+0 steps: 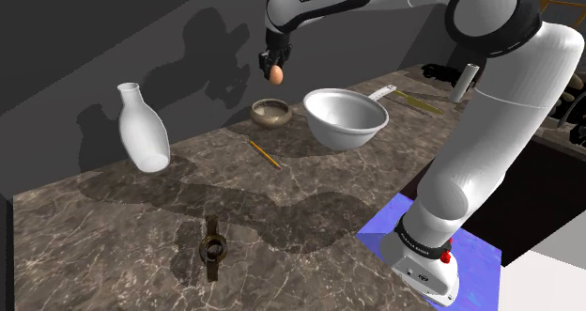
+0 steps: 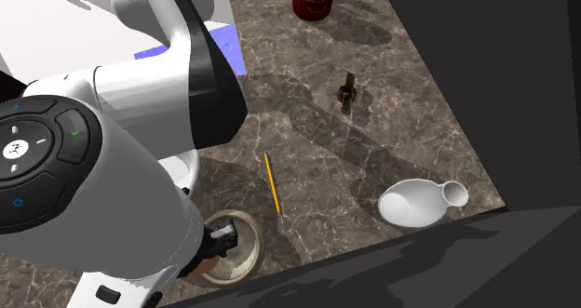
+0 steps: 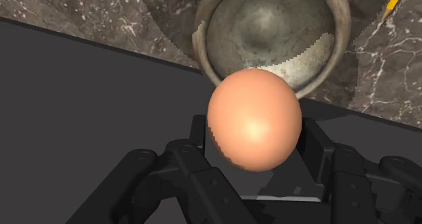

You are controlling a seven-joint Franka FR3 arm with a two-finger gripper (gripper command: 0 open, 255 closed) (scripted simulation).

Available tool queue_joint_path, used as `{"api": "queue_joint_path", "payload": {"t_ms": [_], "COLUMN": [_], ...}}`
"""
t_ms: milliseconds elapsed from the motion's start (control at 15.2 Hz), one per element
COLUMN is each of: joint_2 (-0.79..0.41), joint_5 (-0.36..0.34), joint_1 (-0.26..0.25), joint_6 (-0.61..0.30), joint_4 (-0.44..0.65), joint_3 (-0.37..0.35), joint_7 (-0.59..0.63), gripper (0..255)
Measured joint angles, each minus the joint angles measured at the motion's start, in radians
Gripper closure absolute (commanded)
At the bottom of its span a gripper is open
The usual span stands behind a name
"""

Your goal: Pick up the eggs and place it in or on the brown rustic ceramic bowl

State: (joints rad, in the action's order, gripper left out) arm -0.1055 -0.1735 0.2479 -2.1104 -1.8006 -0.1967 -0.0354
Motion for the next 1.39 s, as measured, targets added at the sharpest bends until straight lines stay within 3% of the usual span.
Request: {"api": "queue_joint_path", "payload": {"t_ms": [858, 1254, 1320, 1386], "joint_2": [-0.044, -0.047, -0.047, -0.047], "joint_5": [-0.029, -0.031, -0.031, -0.031], "joint_1": [-0.001, -0.001, -0.001, -0.001], "joint_6": [-0.158, -0.167, -0.167, -0.167], "joint_4": [-0.118, -0.123, -0.123, -0.123], "joint_3": [0.005, 0.005, 0.005, 0.005], "joint_7": [0.034, 0.036, 0.036, 0.036], "gripper": [255, 255, 0, 0]}}
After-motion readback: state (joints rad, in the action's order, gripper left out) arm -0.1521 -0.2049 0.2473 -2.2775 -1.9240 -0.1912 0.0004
